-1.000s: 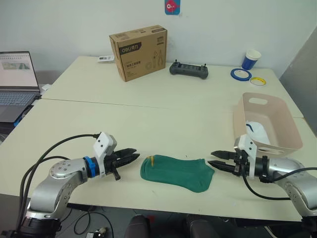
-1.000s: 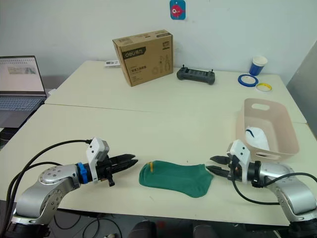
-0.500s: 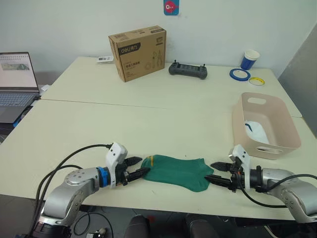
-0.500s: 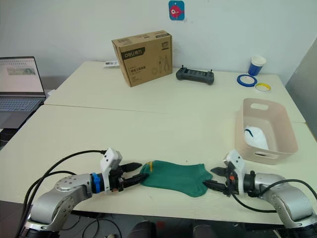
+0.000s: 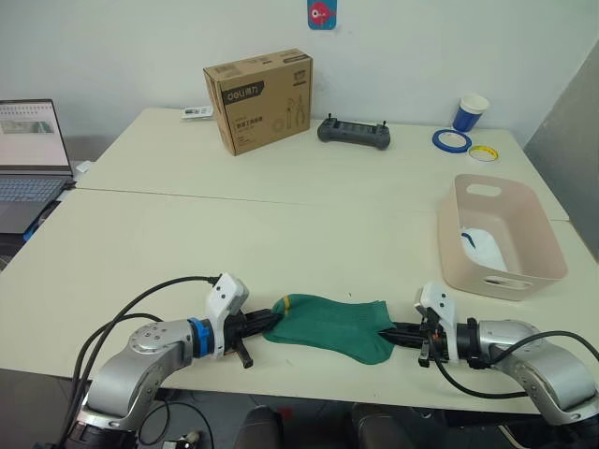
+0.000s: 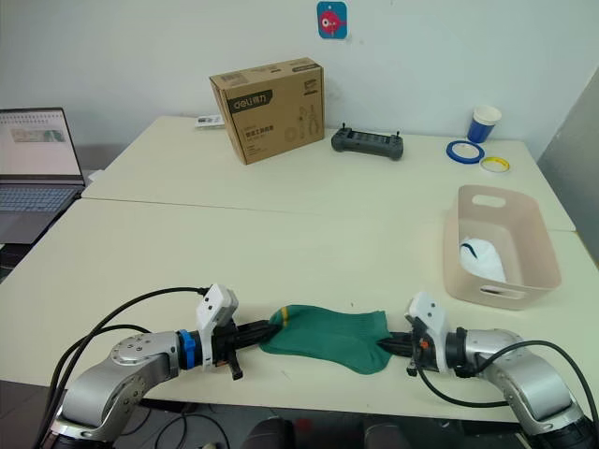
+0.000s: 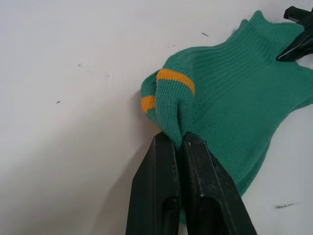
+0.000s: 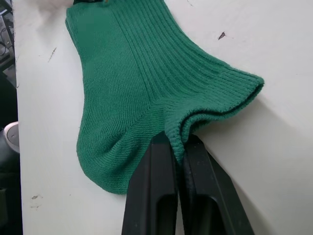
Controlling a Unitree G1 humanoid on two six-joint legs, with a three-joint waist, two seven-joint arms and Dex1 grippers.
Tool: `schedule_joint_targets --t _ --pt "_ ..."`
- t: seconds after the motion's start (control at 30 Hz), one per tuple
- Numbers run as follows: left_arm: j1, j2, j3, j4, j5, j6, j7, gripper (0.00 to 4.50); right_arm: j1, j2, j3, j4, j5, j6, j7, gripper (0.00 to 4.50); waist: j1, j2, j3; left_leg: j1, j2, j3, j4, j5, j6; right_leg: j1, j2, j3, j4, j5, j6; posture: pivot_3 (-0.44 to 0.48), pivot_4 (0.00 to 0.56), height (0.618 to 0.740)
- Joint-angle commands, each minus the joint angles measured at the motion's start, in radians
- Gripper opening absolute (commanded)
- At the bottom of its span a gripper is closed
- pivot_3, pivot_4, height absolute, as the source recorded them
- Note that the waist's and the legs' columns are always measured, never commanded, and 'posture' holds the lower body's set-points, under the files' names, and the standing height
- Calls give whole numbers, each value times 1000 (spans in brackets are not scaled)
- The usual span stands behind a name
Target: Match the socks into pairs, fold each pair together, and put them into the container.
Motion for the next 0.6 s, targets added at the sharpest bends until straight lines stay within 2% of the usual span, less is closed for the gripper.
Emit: schedule_joint_targets --t 0.03,0.2,0.4,0.6 --pt "-1 -19 -2 -69 -50 41 14 0 -23 -32 -39 11 24 -1 44 13 0 0 0 0 0 0 0 0 0 0 0 0 0 0 0 0 150 740" --pt "-23 -76 -6 -99 -104 111 59 0 -84 -93 -69 92 27 -15 123 13 1 0 0 0 -1 1 0 0 0 0 0 0 0 0 0 0 150 740" --pt "-41 -88 -24 -71 -93 139 81 0 -156 -115 -32 180 -7 -50 192 13 0 0 0 0 0 -1 0 0 0 0 1 0 0 0 0 0 150 740" --pt "-31 -114 -56 -54 -10 60 138 0 -153 -97 -15 173 -13 -41 189 13 1 0 0 0 0 -1 0 0 0 0 1 0 0 0 0 0 150 740"
